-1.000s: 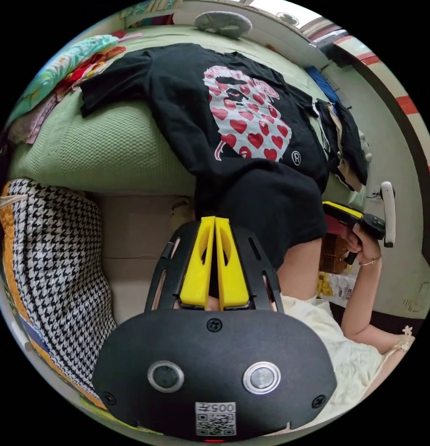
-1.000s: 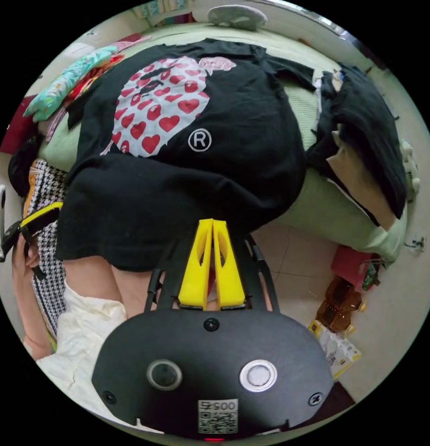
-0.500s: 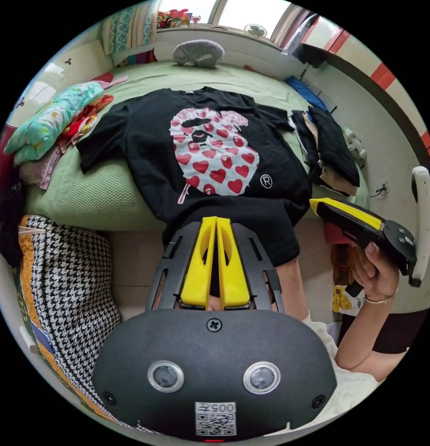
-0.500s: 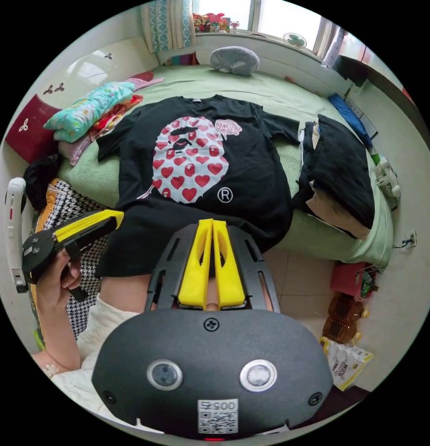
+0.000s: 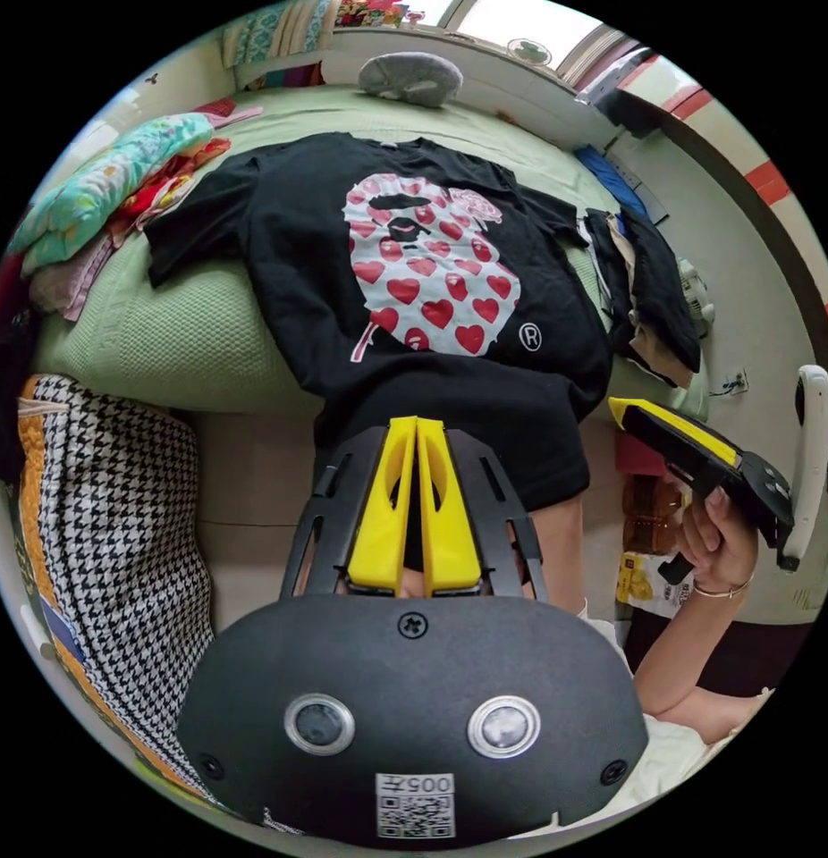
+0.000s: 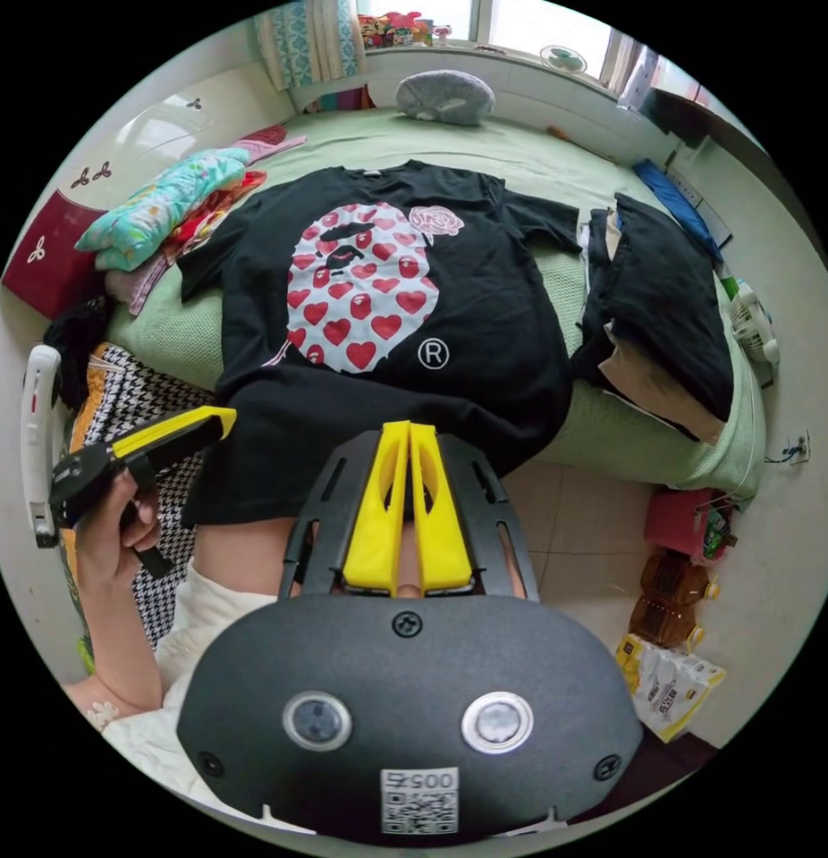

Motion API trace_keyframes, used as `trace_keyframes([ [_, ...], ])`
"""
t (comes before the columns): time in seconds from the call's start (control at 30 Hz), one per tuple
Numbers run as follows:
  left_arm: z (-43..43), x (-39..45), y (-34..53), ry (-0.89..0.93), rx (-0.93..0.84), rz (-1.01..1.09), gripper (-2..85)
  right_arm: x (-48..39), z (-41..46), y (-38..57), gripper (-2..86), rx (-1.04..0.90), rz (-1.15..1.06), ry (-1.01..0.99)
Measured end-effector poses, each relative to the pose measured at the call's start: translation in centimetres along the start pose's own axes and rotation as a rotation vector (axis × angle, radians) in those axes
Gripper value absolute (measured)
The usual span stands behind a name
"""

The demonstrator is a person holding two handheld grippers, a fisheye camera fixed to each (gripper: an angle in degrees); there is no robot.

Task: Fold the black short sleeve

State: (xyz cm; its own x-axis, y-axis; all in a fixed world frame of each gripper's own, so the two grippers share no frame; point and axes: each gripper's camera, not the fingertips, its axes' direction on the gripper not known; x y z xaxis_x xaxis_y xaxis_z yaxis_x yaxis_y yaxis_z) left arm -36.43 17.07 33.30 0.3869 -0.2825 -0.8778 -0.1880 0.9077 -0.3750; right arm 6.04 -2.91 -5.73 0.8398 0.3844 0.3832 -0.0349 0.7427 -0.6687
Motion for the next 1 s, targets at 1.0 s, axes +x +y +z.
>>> trace_keyframes([
  [1.0, 0.4, 5.7, -0.9, -0.046, -0.034, 0.087, -0.6, 4.2, 2.8, -0.5, -1.2, -0.065, 0.059, -0.128],
])
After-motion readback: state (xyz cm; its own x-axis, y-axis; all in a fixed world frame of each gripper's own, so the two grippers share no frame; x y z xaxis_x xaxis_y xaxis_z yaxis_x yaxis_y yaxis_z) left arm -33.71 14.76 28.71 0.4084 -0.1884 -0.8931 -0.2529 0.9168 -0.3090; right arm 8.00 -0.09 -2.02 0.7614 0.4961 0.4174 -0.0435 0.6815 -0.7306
